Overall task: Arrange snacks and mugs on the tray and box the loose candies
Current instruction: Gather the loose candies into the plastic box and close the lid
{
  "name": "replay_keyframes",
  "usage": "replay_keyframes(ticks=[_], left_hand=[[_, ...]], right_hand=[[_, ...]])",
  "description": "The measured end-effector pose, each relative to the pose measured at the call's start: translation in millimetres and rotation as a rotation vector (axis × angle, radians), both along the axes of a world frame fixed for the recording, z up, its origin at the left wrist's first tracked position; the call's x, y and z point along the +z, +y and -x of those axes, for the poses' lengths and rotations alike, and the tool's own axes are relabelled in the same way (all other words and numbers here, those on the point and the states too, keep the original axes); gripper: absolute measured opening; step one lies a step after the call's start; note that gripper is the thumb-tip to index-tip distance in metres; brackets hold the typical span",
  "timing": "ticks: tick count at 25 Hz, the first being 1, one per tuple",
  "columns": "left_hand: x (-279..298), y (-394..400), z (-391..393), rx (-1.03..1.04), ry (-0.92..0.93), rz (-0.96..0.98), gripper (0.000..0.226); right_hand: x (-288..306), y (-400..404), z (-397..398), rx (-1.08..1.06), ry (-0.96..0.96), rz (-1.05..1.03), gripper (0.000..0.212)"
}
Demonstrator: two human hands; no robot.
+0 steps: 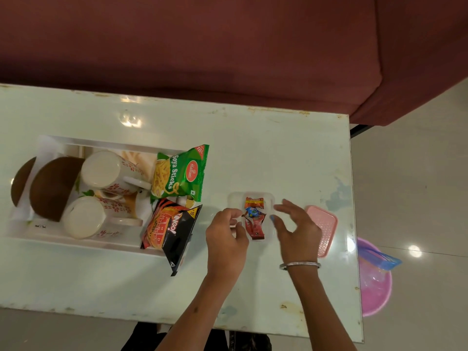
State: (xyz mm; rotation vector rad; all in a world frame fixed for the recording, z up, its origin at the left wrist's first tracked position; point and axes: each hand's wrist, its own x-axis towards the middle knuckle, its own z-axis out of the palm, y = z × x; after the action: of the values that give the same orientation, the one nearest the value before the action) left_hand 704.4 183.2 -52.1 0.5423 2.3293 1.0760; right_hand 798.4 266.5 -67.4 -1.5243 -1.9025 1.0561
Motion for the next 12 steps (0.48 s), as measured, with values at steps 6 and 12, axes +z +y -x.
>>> replay_keyframes(ticks=[6, 12], left_hand=[[-5.6, -3.4, -3.0, 0.005, -0.001, 0.008, 0.035], [-12.3, -6.8, -8.2, 0.013, -0.087, 0.049, 0.036]], right_hand=[[-21.3, 26.9, -35.9, -0.312, -0.546, 0.384, 0.093], [-33.0, 26.7, -35.5, -0.147, -0.762, 0.313, 0.079]])
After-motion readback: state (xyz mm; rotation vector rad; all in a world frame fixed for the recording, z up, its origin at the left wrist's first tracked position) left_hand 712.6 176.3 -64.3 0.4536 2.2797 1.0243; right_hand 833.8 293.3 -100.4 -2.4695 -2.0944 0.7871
